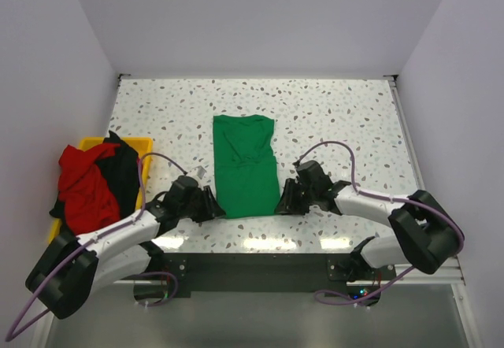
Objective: Fold and stack the t-shirts
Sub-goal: Fold the tshirt
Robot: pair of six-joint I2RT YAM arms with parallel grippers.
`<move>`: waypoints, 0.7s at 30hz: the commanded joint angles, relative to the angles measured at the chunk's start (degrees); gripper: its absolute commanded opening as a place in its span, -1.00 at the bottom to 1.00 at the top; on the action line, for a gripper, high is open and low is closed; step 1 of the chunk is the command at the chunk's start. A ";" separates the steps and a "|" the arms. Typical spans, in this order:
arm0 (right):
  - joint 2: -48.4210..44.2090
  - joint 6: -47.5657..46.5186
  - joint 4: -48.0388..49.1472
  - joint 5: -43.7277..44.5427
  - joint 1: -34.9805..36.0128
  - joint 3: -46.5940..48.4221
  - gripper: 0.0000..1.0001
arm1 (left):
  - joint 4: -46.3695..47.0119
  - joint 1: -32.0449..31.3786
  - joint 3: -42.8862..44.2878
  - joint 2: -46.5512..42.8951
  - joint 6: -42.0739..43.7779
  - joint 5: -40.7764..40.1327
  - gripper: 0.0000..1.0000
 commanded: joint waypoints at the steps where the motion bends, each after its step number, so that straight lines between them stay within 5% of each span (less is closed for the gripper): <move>1: 1.85 1.34 3.34 -0.33 -0.03 -1.26 -0.31 | 1.48 -0.74 -1.47 1.11 -1.15 -1.61 -0.28; 13: 0.98 0.29 2.64 -1.64 -0.12 -1.52 -0.97 | -0.62 -2.32 -1.12 -0.38 -2.47 -0.11 -0.80; 21: -7.81 -3.14 -4.20 -4.64 0.93 -4.33 -1.00 | -10.29 -3.64 -1.20 -8.28 -2.56 1.20 -0.97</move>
